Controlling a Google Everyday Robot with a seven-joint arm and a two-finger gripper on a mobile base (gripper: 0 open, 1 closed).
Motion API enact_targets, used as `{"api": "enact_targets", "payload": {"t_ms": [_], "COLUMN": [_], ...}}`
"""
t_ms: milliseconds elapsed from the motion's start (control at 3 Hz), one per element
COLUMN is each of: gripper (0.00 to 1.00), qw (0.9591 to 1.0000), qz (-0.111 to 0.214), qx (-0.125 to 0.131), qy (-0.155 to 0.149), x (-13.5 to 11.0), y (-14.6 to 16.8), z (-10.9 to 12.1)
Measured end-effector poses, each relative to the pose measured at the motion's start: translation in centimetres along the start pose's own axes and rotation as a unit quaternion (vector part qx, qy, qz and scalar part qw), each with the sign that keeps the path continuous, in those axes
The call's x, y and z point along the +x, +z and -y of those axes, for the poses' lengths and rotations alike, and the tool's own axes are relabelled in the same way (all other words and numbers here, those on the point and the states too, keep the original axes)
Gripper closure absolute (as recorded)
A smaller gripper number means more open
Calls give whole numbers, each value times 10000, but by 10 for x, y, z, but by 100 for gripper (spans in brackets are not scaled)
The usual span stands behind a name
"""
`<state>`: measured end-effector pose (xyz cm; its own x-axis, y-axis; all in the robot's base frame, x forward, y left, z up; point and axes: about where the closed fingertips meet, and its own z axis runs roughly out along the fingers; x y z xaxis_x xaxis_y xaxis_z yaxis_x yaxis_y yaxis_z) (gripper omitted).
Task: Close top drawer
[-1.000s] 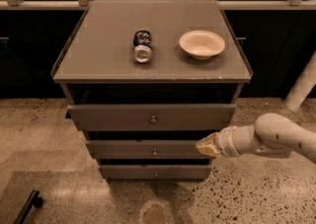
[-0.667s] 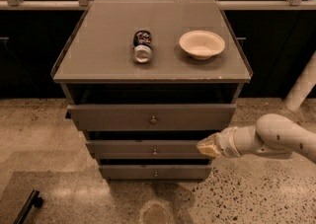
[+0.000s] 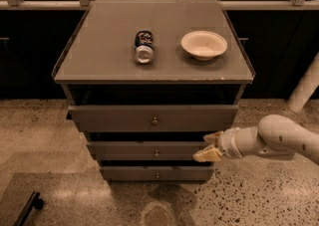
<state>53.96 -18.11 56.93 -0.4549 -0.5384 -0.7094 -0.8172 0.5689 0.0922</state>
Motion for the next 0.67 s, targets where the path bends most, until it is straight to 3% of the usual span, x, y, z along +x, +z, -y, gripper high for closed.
{"api": "enact_targets", "payload": {"t_ms": [333,667], "gripper": [0,0], "qw": [10000,10000], "qz": [0,0], "qx": [0,0], "qy": [0,0], "x": [0,0], "y": [0,0], "z": [0,0]}}
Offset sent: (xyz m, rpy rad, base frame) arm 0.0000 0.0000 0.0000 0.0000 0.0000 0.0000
